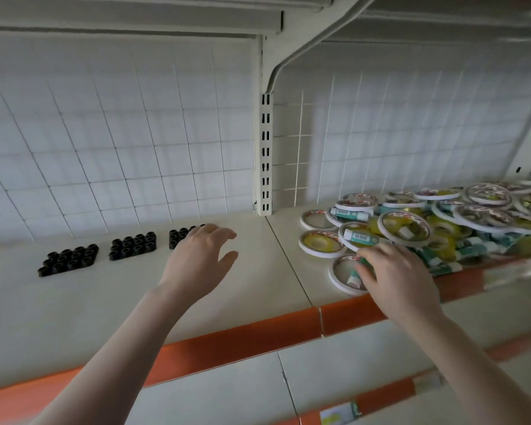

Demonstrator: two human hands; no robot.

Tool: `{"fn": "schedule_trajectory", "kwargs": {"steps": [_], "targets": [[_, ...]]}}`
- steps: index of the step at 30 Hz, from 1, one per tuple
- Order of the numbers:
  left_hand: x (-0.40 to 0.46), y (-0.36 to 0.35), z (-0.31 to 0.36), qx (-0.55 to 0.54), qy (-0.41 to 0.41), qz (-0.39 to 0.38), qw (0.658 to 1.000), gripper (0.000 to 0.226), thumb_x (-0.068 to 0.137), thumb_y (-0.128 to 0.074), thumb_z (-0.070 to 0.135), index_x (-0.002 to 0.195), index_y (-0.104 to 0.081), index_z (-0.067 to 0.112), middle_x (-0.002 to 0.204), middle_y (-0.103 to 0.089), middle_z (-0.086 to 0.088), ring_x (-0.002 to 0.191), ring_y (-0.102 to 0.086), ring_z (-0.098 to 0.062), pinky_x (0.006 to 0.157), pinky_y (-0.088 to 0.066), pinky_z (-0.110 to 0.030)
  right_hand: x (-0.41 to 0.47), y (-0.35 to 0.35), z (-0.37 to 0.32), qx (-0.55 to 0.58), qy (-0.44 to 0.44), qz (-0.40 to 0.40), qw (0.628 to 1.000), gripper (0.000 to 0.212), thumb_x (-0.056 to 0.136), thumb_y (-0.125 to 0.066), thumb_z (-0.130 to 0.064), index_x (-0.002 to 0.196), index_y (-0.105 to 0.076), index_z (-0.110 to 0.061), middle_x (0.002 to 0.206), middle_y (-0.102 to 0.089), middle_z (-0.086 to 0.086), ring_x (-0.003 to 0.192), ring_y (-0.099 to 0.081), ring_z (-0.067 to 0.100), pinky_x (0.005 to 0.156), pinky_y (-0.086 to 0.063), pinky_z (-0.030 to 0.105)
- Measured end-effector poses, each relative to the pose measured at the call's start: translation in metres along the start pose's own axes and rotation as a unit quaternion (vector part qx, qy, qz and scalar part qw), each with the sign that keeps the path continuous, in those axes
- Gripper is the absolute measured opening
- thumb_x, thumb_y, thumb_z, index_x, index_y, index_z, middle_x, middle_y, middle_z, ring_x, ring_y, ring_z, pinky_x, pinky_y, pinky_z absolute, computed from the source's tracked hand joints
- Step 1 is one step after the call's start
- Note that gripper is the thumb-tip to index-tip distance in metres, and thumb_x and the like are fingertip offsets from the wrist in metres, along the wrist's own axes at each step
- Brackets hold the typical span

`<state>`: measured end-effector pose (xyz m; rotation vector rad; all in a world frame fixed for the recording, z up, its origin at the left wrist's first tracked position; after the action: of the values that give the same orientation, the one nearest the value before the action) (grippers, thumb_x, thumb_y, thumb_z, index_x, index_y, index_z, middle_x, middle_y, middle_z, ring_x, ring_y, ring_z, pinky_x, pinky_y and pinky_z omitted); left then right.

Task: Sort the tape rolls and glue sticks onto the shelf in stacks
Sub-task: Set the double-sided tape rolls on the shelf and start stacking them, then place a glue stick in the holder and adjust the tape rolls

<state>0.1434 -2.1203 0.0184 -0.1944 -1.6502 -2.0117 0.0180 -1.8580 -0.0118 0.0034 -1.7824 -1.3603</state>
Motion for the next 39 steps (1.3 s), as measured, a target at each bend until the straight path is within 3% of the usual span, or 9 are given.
{"fn": "schedule_trajectory", "kwargs": {"steps": [11, 18, 28, 39], "targets": [[0.035, -0.035, 0.061, -0.015, -0.018, -0.018, 1.0, 0.036, 0.091, -0.054, 0.032, 0.126, -0.054, 0.022, 0.122, -0.055, 0.002, 0.115, -0.048, -0.019, 0.086, -0.045, -0.035, 0.017, -0.005, 0.072, -0.022, -0.002, 0.038, 0.999, 0.015, 0.075, -0.074, -0.013, 0.087, -0.071, -0.005, 0.076, -0.066, 0.009, 0.07, -0.062, 0.029, 0.056, -0.051, 0.034], [0.051, -0.06, 0.103, -0.01, 0.004, -0.023, 1.0, 0.035, 0.091, -0.054, 0.032, 0.125, -0.055, 0.022, 0.12, -0.055, 0.001, 0.113, -0.048, -0.02, 0.086, -0.045, -0.035, 0.026, -0.018, 0.117, 0.017, 0.085, 0.044, 0.995, 0.023, 0.063, -0.083, -0.009, 0.083, -0.072, -0.006, 0.074, -0.065, 0.006, 0.065, -0.062, 0.027, 0.054, -0.05, 0.031], [0.06, -0.073, 0.131, 0.002, 0.025, -0.029, 0.999, 0.037, 0.09, -0.055, 0.032, 0.126, -0.054, 0.023, 0.123, -0.054, 0.002, 0.115, -0.047, -0.018, 0.087, -0.04, -0.029, 0.028, -0.025, 0.141, 0.065, 0.13, 0.053, 0.988, 0.036, 0.053, -0.088, -0.004, 0.086, -0.074, -0.006, 0.071, -0.062, 0.004, 0.065, -0.061, 0.025, 0.056, -0.05, 0.031], [0.07, -0.08, 0.156, -0.013, -0.013, -0.047, 0.999, 0.036, 0.091, -0.053, 0.029, 0.127, -0.053, 0.023, 0.125, -0.053, 0.003, 0.116, -0.045, -0.017, 0.089, -0.042, -0.032, 0.032, -0.012, 0.161, 0.09, 0.11, 0.07, 0.987, 0.027, 0.053, -0.088, -0.003, 0.076, -0.074, -0.007, 0.069, -0.062, 0.004, 0.064, -0.06, 0.026, 0.057, -0.051, 0.034]]}}
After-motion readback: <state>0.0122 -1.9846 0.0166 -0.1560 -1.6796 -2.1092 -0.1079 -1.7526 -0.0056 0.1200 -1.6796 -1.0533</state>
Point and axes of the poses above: each hand's wrist, its own x-axis towards the middle knuckle, its own y-axis out of the back of the hand, z = x × y, the point moved 1 cm from there along x, towards the middle knuckle
